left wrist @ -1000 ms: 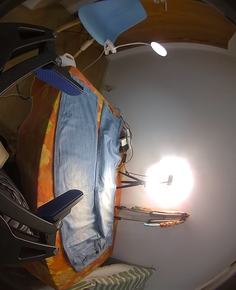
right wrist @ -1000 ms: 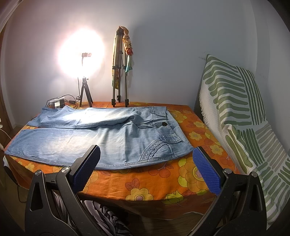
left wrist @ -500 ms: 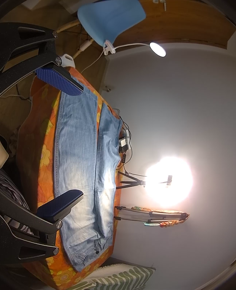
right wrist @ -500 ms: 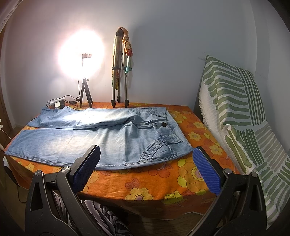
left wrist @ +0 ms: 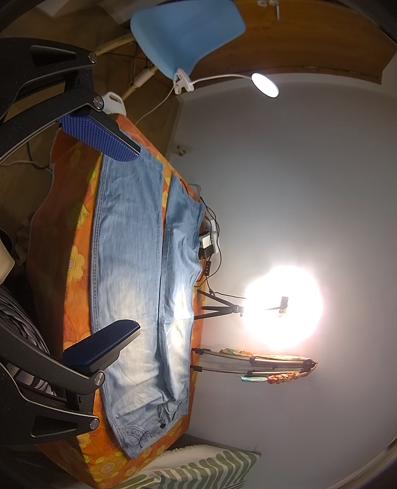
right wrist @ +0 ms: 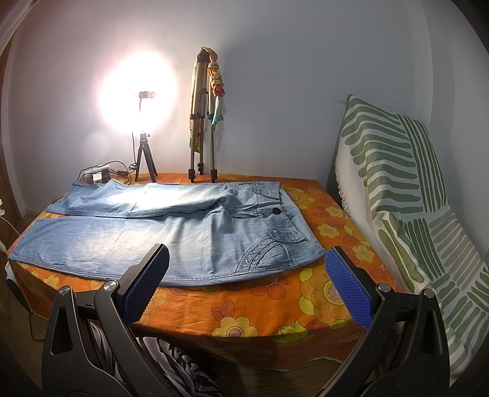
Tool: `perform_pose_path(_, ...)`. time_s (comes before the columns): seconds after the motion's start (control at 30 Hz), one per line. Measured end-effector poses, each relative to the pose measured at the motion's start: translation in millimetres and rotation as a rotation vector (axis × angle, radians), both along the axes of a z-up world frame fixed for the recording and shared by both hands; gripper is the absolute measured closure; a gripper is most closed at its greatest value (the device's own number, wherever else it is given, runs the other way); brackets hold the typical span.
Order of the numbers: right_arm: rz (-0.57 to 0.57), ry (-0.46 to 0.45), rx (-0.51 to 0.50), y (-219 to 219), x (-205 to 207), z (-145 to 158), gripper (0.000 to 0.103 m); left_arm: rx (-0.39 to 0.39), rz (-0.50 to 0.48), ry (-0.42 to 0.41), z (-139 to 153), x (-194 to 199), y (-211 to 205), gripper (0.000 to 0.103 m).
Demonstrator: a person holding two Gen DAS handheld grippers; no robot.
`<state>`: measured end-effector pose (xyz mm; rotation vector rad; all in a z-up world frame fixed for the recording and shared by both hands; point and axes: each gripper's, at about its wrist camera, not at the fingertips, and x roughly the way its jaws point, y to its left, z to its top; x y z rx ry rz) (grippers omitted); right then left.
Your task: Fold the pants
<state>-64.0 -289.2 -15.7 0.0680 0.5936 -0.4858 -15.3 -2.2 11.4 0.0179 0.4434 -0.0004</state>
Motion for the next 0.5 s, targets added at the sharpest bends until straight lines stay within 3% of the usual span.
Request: perform_pose_path(0.5, 0.032, -0.005, -0.007, 0.7, 9.1, 17.4, 0.000, 0.009, 0.036, 0.006, 1.3, 2.6, 20.7, 0.000)
